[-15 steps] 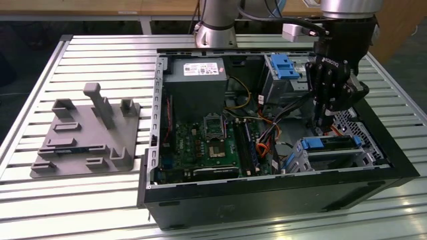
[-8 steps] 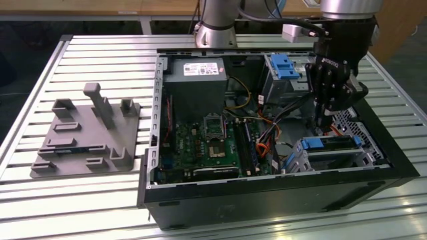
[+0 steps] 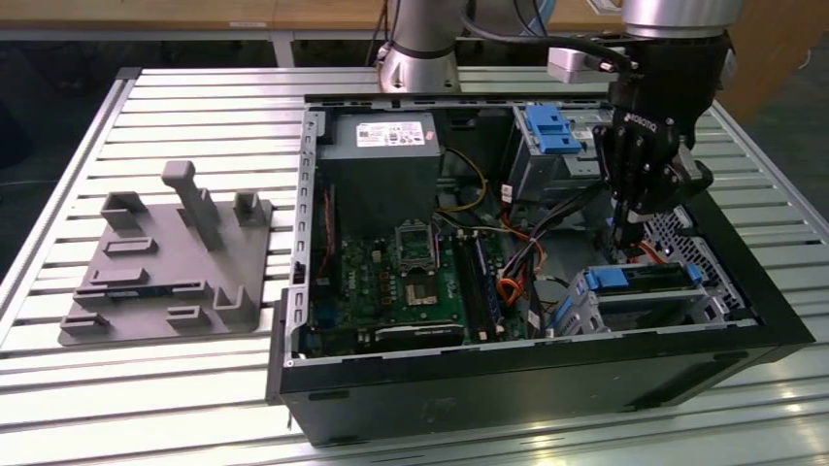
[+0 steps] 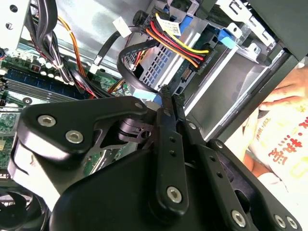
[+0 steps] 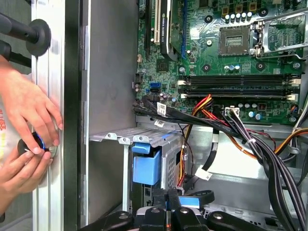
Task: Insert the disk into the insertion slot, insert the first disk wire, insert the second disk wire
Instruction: 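Insert the second disk wire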
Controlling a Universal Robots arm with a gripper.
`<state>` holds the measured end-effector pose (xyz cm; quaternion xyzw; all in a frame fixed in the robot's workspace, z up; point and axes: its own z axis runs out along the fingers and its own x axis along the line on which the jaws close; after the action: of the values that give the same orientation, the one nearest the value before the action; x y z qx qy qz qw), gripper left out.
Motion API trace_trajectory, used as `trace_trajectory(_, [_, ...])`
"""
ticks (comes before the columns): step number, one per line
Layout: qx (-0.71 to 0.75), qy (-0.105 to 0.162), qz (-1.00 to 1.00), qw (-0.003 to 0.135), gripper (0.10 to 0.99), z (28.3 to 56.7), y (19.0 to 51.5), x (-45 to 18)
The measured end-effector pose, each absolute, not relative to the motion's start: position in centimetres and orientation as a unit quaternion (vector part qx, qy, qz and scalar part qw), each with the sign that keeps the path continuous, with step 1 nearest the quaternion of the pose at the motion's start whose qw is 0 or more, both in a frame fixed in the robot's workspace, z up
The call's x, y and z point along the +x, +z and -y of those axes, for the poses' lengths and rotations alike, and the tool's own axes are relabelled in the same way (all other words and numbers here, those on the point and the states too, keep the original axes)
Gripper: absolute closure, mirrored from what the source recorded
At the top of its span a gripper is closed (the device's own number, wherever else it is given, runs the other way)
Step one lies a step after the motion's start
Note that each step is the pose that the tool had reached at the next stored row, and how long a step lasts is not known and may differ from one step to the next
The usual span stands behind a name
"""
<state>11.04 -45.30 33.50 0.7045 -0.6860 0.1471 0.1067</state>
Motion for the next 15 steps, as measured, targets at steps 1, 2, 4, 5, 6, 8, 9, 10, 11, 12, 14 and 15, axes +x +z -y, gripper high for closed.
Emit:
trace_trajectory(1, [0.704,0.147,0.686,0.107,0.945,45.3,33.5,11.0])
trace_trajectory(2, [0.704,0.147,0.686,0.107,0.945,45.3,33.5,11.0])
trace_trajectory(4, [0.704,0.147,0.686,0.107,0.945,45.3,33.5,11.1])
trace_trajectory(5, [0.704,0.147,0.686,0.108,0.945,45.3,33.5,11.3])
trace_trajectory(6, [0.705,0.146,0.686,0.109,0.945,45.3,33.5,11.4])
trace_trajectory(8, [0.705,0.141,0.685,0.113,0.945,45.3,33.5,11.6])
trace_trajectory(9, [0.706,0.138,0.685,0.117,0.945,45.3,33.5,11.7])
trace_trajectory(10, [0.707,0.134,0.684,0.12,0.945,45.3,33.5,11.8])
trace_trajectory(11, [0.707,0.131,0.684,0.123,0.945,45.3,33.5,11.9])
trace_trajectory(12, [0.708,0.129,0.683,0.125,0.945,45.3,33.5,12.0])
trace_trajectory(14, [0.709,0.123,0.682,0.13,0.945,45.3,33.5,12.1])
trace_trajectory(15, [0.709,0.121,0.682,0.133,0.945,45.3,33.5,12.2])
